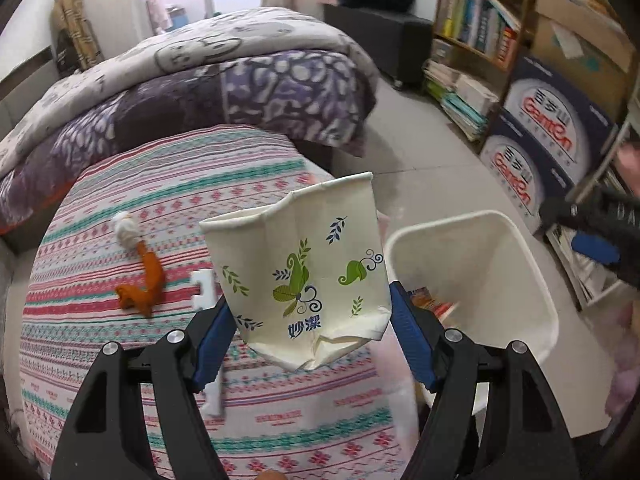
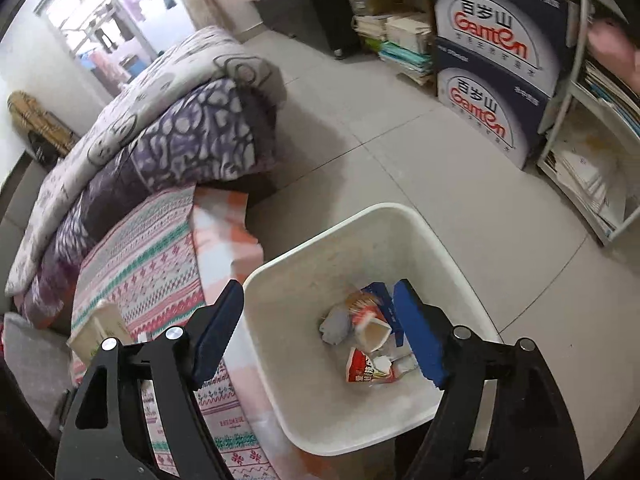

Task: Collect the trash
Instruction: 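Carry cup and snack bag over the white bin and open both tools, then grasp the white notched foam strip with the left tool, then grasp an orange peel with the right tool while the left tool holds the foam strip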

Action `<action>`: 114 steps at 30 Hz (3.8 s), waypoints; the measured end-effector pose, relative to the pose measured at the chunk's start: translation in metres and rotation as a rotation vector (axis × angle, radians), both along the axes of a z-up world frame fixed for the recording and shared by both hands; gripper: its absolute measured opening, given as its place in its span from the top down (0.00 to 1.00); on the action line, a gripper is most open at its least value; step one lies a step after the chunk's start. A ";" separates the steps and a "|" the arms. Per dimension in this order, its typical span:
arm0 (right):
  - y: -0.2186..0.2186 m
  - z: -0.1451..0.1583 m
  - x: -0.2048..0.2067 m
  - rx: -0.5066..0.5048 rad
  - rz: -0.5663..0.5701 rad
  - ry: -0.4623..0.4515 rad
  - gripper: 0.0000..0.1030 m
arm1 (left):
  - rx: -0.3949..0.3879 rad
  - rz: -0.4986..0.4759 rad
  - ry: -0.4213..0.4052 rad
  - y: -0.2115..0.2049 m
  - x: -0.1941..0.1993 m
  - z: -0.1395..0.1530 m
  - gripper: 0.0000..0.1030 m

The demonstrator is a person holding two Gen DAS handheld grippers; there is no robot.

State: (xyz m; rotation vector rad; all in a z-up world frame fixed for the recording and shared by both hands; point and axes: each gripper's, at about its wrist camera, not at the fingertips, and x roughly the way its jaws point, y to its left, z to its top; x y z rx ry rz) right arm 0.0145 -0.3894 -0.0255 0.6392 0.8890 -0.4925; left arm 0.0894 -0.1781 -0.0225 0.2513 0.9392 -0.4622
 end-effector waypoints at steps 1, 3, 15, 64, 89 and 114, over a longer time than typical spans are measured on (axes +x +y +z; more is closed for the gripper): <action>-0.004 0.000 -0.002 0.008 -0.010 -0.001 0.27 | 0.003 -0.011 0.000 -0.004 -0.002 -0.001 0.30; -0.010 0.000 -0.005 0.022 -0.030 -0.003 0.27 | 0.007 -0.041 0.000 -0.014 -0.009 -0.003 0.30; -0.037 0.001 -0.023 0.082 -0.147 -0.023 0.22 | -0.046 -0.190 0.050 -0.066 -0.037 -0.011 0.29; 0.077 -0.025 0.053 0.020 0.116 0.145 0.07 | 0.152 0.218 0.333 0.087 0.062 -0.099 0.49; 0.237 -0.065 0.160 0.027 0.403 0.158 0.16 | 0.047 0.491 0.190 0.274 0.063 -0.026 0.77; 0.319 -0.098 0.226 0.182 0.435 0.162 0.83 | -0.031 0.597 0.176 0.310 0.073 -0.012 0.76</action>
